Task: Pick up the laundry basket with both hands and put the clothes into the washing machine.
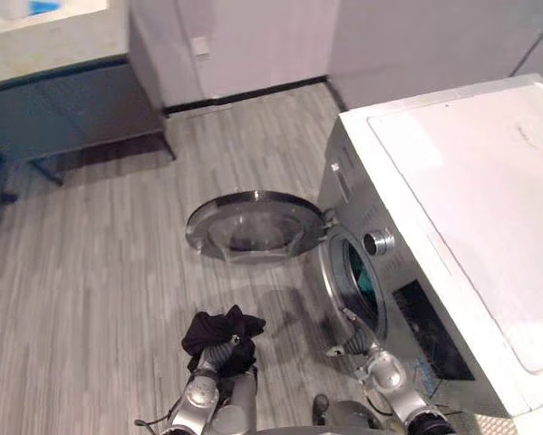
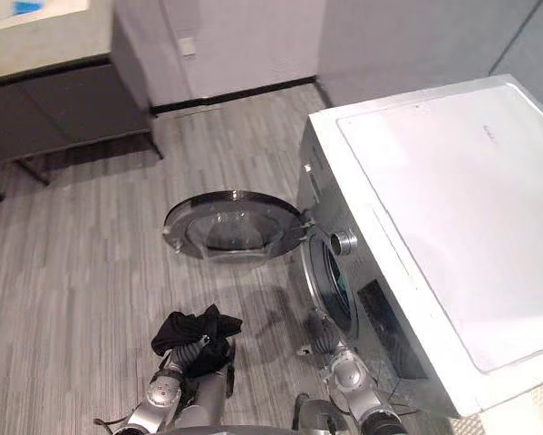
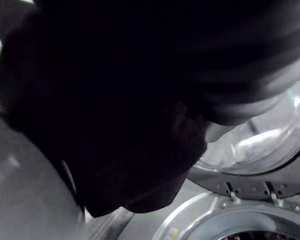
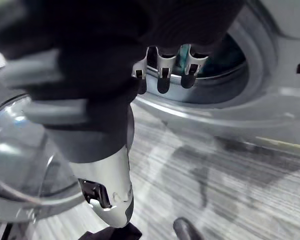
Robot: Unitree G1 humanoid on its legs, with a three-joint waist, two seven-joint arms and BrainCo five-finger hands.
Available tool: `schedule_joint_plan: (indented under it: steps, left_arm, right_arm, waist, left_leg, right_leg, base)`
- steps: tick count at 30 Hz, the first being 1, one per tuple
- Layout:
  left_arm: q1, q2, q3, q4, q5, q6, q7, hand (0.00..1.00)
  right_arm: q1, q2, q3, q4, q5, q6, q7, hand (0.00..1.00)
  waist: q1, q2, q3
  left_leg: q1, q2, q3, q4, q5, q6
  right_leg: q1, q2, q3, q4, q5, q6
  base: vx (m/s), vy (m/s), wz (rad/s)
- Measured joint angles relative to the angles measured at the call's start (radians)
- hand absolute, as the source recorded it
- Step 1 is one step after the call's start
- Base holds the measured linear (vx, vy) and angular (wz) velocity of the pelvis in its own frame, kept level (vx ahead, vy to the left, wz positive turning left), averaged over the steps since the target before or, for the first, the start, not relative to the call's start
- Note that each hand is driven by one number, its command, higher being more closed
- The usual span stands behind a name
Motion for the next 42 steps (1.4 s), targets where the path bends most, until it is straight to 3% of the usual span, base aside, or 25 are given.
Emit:
schedule_joint_plan:
  steps: [2, 3, 4, 5, 7, 8, 9, 10, 11, 13, 14, 15, 18, 21, 23, 24, 26, 31, 33, 37, 40, 42]
  left_arm:
    - [-0.031, 0.019, -0.019, 0.004, -0.005, 0.000, 0.002, 1.00]
    - [-0.030, 0.030, -0.028, -0.001, -0.005, -0.002, 0.002, 1.00]
    - [-0.029, 0.035, -0.030, -0.001, -0.005, -0.002, 0.002, 1.00]
    - [-0.023, 0.040, -0.030, 0.000, -0.005, -0.001, 0.002, 1.00]
    - [-0.014, 0.048, -0.025, 0.002, -0.005, 0.000, 0.002, 1.00]
    - [-0.008, 0.055, -0.024, 0.003, -0.005, 0.000, 0.002, 1.00]
    - [-0.003, 0.060, -0.014, 0.003, -0.005, 0.003, 0.002, 1.00]
    - [-0.003, 0.062, -0.013, 0.003, -0.005, 0.003, 0.002, 1.00]
    - [-0.001, 0.063, -0.013, 0.003, -0.005, 0.003, 0.002, 1.00]
    - [0.007, 0.068, -0.014, 0.004, -0.005, 0.003, -0.001, 1.00]
    - [-0.002, 0.073, -0.014, 0.004, -0.005, 0.002, -0.001, 1.00]
    - [-0.005, 0.072, -0.014, 0.004, -0.005, 0.002, -0.001, 1.00]
    - [-0.001, 0.071, -0.014, 0.008, -0.005, 0.002, -0.002, 1.00]
    - [0.004, 0.052, -0.014, 0.020, -0.005, 0.011, -0.002, 1.00]
    - [0.005, 0.028, -0.016, 0.020, -0.005, 0.011, -0.003, 1.00]
    - [0.004, 0.007, -0.020, 0.020, -0.005, 0.010, -0.003, 1.00]
    - [0.001, -0.008, -0.030, 0.021, -0.004, 0.010, -0.003, 1.00]
    - [-0.059, 0.030, -0.105, 0.018, 0.087, 0.012, 0.000, 1.00]
    - [-0.077, 0.046, -0.129, 0.006, 0.138, 0.012, 0.000, 1.00]
    - [-0.148, 0.078, -0.150, -0.112, 0.191, 0.021, 0.007, 1.00]
    - [-0.214, 0.100, -0.147, -0.230, 0.191, 0.024, 0.028, 1.00]
    - [-0.249, 0.113, -0.133, -0.311, 0.192, 0.025, 0.045, 1.00]
  right_arm:
    - [0.020, 0.018, -0.006, 0.004, -0.006, 0.001, 0.002, 0.00]
    - [0.026, 0.035, -0.007, 0.007, -0.017, 0.002, 0.003, 0.00]
    - [0.025, 0.040, -0.007, 0.005, -0.018, 0.001, 0.003, 0.00]
    - [0.022, 0.047, -0.005, 0.006, -0.024, -0.003, 0.003, 0.00]
    - [0.007, 0.053, 0.008, 0.010, -0.025, -0.003, 0.004, 0.00]
    - [-0.001, 0.054, 0.022, 0.011, -0.025, -0.003, 0.003, 0.00]
    - [-0.007, 0.057, 0.037, 0.016, -0.025, -0.003, 0.004, 0.00]
    - [-0.012, 0.059, 0.038, 0.017, -0.025, -0.003, 0.004, 0.00]
    - [-0.019, 0.060, 0.044, 0.023, -0.026, -0.003, 0.004, 0.00]
    - [-0.026, 0.055, 0.057, 0.028, -0.028, -0.003, 0.003, 0.00]
    - [-0.013, 0.051, 0.056, 0.030, -0.030, -0.002, 0.003, 0.00]
    - [-0.002, 0.049, 0.056, 0.030, -0.033, -0.001, 0.003, 0.00]
    - [0.029, 0.044, 0.054, 0.030, -0.031, -0.002, 0.002, 0.00]
    - [0.045, 0.036, 0.022, 0.054, -0.001, 0.000, -0.004, 0.00]
    - [0.049, 0.030, 0.005, 0.058, 0.020, 0.005, -0.020, 0.00]
    - [0.058, 0.012, -0.021, 0.058, 0.033, 0.008, -0.024, 0.00]
    - [0.067, -0.003, -0.056, 0.067, 0.037, 0.015, -0.033, 0.00]
    - [0.077, 0.000, -0.068, 0.070, 0.053, 0.016, -0.037, 0.00]
    - [0.050, 0.000, -0.066, 0.069, 0.056, 0.013, -0.037, 0.00]
    - [-0.098, -0.041, -0.055, 0.053, 0.099, 0.012, -0.041, 0.00]
    - [-0.138, -0.064, -0.054, -0.005, 0.127, 0.012, -0.049, 0.00]
    - [-0.141, -0.061, -0.054, -0.055, 0.134, 0.011, -0.062, 0.00]
  waist:
    - [-0.001, -0.044, -0.005]
    - [0.002, -0.061, -0.014]
    - [0.002, -0.062, -0.015]
    - [0.003, -0.064, -0.016]
    - [0.007, -0.064, -0.017]
    - [0.006, -0.064, -0.018]
    - [0.006, -0.067, -0.020]
    - [0.007, -0.068, -0.021]
    - [0.010, -0.068, -0.021]
    - [-0.001, -0.060, -0.022]
    - [-0.023, -0.055, -0.024]
    - [-0.023, -0.053, -0.025]
    - [-0.017, -0.047, -0.033]
    - [-0.014, -0.039, -0.031]
    - [-0.017, -0.030, -0.032]
    - [-0.018, -0.023, -0.033]
    - [-0.022, 0.024, -0.050]
    - [-0.025, -0.006, -0.032]
    - [-0.030, -0.018, -0.007]
    - [-0.065, -0.011, 0.114]
    - [-0.076, -0.009, 0.184]
    - [-0.076, -0.012, 0.196]
  left_leg:
    - [0.022, -0.038, 0.052, 0.005, -0.036, 0.036]
    - [0.042, -0.049, 0.115, 0.010, -0.061, 0.071]
    - [0.051, -0.053, 0.131, 0.013, -0.071, 0.077]
    - [0.070, -0.052, 0.192, 0.014, -0.090, 0.098]
    - [0.105, -0.035, 0.296, -0.019, -0.103, 0.117]
    - [0.123, -0.024, 0.343, -0.042, -0.104, 0.121]
    - [0.147, -0.007, 0.423, -0.068, -0.100, 0.130]
    - [0.157, -0.005, 0.444, -0.075, -0.100, 0.130]
    - [0.186, 0.001, 0.500, -0.093, -0.100, 0.130]
    - [0.222, 0.004, 0.555, -0.114, -0.102, 0.131]
    - [0.233, 0.012, 0.563, -0.114, -0.105, 0.126]
    - [0.239, 0.021, 0.571, -0.105, -0.112, 0.116]
    - [0.230, 0.118, 0.610, -0.007, -0.164, 0.078]
    - [0.183, 0.189, 0.564, 0.170, -0.167, 0.076]
    - [0.160, 0.177, 0.475, 0.231, -0.178, 0.067]
    - [0.174, 0.133, 0.386, 0.163, -0.191, 0.051]
    - [0.217, 0.109, 0.315, 0.068, -0.199, 0.038]
    - [0.236, 0.079, 0.378, 0.038, -0.200, 0.039]
    - [0.213, 0.075, 0.406, 0.101, -0.227, 0.044]
    - [-0.013, 0.111, 0.431, 0.408, -0.396, 0.069]
    - [-0.150, 0.125, 0.426, 0.550, -0.446, 0.088]
    - [-0.233, 0.139, 0.416, 0.625, -0.462, 0.095]
  right_leg:
    - [-0.013, -0.059, 0.039, 0.035, -0.003, 0.008]
    - [-0.038, -0.090, 0.083, 0.057, 0.012, 0.030]
    - [-0.043, -0.098, 0.100, 0.062, 0.021, 0.037]
    - [-0.058, -0.121, 0.114, 0.070, 0.043, 0.066]
    - [-0.108, -0.152, 0.064, 0.092, 0.085, 0.068]
    - [-0.133, -0.170, -0.022, 0.099, 0.109, 0.061]
    - [-0.159, -0.216, -0.250, 0.123, 0.113, 0.048]
    - [-0.163, -0.231, -0.330, 0.128, 0.111, 0.044]
    - [-0.160, -0.258, -0.503, 0.126, 0.102, 0.026]
    - [-0.143, -0.269, -0.583, 0.098, 0.104, 0.030]
    - [-0.141, -0.251, -0.561, 0.078, 0.105, 0.032]
    - [-0.132, -0.235, -0.553, 0.063, 0.106, 0.030]
    - [-0.118, -0.152, -0.503, 0.011, 0.118, 0.009]
    - [-0.097, -0.102, -0.438, -0.015, 0.134, -0.014]
    - [-0.090, -0.102, -0.389, -0.014, 0.137, -0.018]
    - [-0.099, -0.102, -0.355, -0.009, 0.142, -0.020]
    - [-0.117, -0.084, -0.305, -0.005, 0.147, -0.011]
    - [-0.222, -0.112, -0.219, 0.101, 0.137, 0.008]
    - [-0.280, -0.124, -0.177, 0.183, 0.112, 0.014]
    - [-0.536, -0.123, -0.088, 0.445, 0.033, 0.028]
    - [-0.669, -0.126, -0.063, 0.543, 0.019, 0.036]
    - [-0.745, -0.129, -0.060, 0.602, 0.018, 0.034]
  base:
    - [0.22, 0.341, -0.80]
    - [0.19, 0.326, -0.87]
    - [0.14, 0.324, -1.14]
    - [0.09, 0.287, -1.39]
    - [0.02, 0.255, -1.48]
    - [-0.02, 0.164, -1.50]
    - [-0.01, 0.095, -1.48]
    - [0.00, 0.082, -1.54]
    - [0.01, 0.032, -1.25]
    - [0.00, 0.013, -1.10]
    - [0.00, -0.024, -0.54]
    - [0.01, -0.053, -0.42]
    - [0.03, -0.142, -0.65]
    - [0.04, -0.159, -0.64]
    - [0.09, -0.042, -0.81]
    - [0.06, 0.059, -0.91]
    - [0.05, 0.084, -0.84]
    - [-0.03, 0.060, -0.46]
    - [-0.15, 0.042, -0.42]
    - [-0.28, 0.043, -0.48]
    - [-0.25, 0.063, -0.18]
    - [-0.15, 0.040, -0.05]
